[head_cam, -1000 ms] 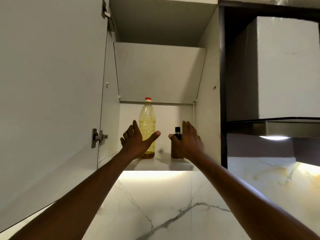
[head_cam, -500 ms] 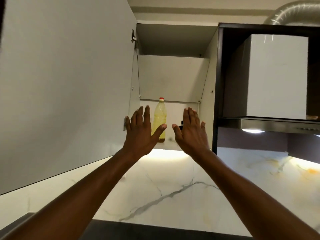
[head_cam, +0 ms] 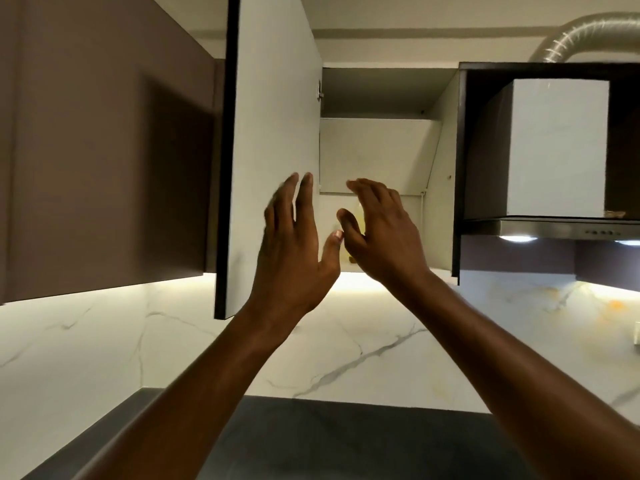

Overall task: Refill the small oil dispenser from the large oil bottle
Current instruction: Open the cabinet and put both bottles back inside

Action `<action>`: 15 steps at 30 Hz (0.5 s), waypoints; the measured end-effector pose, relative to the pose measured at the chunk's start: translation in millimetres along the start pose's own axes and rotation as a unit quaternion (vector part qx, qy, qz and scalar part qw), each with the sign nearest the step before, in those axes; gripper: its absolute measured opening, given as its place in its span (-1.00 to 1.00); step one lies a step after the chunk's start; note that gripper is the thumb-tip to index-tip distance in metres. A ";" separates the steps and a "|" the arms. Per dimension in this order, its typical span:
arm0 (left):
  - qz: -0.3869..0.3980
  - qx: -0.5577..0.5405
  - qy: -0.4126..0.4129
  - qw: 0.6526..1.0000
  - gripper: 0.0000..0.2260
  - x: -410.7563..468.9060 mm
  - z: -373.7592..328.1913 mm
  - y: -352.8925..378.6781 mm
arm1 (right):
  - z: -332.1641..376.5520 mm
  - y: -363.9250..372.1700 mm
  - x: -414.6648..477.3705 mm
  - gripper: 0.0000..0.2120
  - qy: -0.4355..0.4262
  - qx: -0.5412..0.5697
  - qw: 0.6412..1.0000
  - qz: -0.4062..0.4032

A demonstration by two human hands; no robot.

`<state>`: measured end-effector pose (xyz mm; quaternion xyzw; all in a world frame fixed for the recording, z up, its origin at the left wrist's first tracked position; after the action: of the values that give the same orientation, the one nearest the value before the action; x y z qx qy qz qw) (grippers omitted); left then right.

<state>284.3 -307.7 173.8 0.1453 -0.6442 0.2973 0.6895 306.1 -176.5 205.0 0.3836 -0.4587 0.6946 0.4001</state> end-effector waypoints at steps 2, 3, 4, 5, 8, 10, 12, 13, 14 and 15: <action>-0.070 0.040 0.007 0.997 -0.34 -6.1 4.7 -44.6 | 35.1 -1.3 -5.2 -0.60 -0.023 -0.005 1.000 0.005; -0.093 0.051 -0.001 0.994 -0.36 -9.6 10.5 -60.3 | 49.1 -1.1 -6.1 -0.64 -0.030 -0.009 0.999 0.007; -0.102 0.052 -0.017 0.993 -0.38 -14.1 20.0 -73.8 | 65.2 -0.1 -8.3 -0.68 -0.038 -0.015 0.999 0.007; -0.098 0.044 -0.037 0.994 -0.38 -17.5 31.1 -82.6 | 80.3 1.0 -10.2 -0.72 -0.049 -0.018 0.999 0.007; -0.062 -0.019 -0.128 0.990 -0.39 -32.0 83.0 -90.6 | 124.5 10.6 -15.8 -0.78 -0.091 -0.021 0.996 0.009; -0.048 -0.118 -0.215 0.968 -0.43 -46.3 127.8 -82.4 | 152.1 27.0 -20.6 -0.75 -0.133 -0.050 0.990 0.024; -0.044 -0.251 -0.322 0.912 -0.53 -64.4 163.3 -67.2 | 175.7 47.6 -26.5 -0.67 -0.177 -0.102 0.978 0.041; -0.040 -0.312 -0.374 0.873 -0.61 -74.2 171.6 -57.5 | 183.4 58.2 -28.4 -0.62 -0.191 -0.131 0.971 0.051; -0.028 -0.358 -0.412 0.838 -0.70 -84.1 174.6 -50.0 | 190.1 69.4 -30.8 -0.57 -0.199 -0.163 0.964 0.067; -0.008 -0.387 -0.427 0.817 -0.76 -91.3 173.0 -44.1 | 193.9 80.1 -33.0 -0.52 -0.204 -0.198 0.955 0.085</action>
<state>172.5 -463.5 114.9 -0.0161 -0.9350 -0.0741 0.3466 278.2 -387.0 204.0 0.3894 -0.6899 0.5281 0.3058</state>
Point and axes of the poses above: each hand's wrist, its own x-axis towards the middle knuckle, its own y-axis out of the palm, z = x × y, the point moved 10 cm from there along x, towards the middle knuckle, and after that the axes turned 15 degrees about y, right-handed, at the moved point
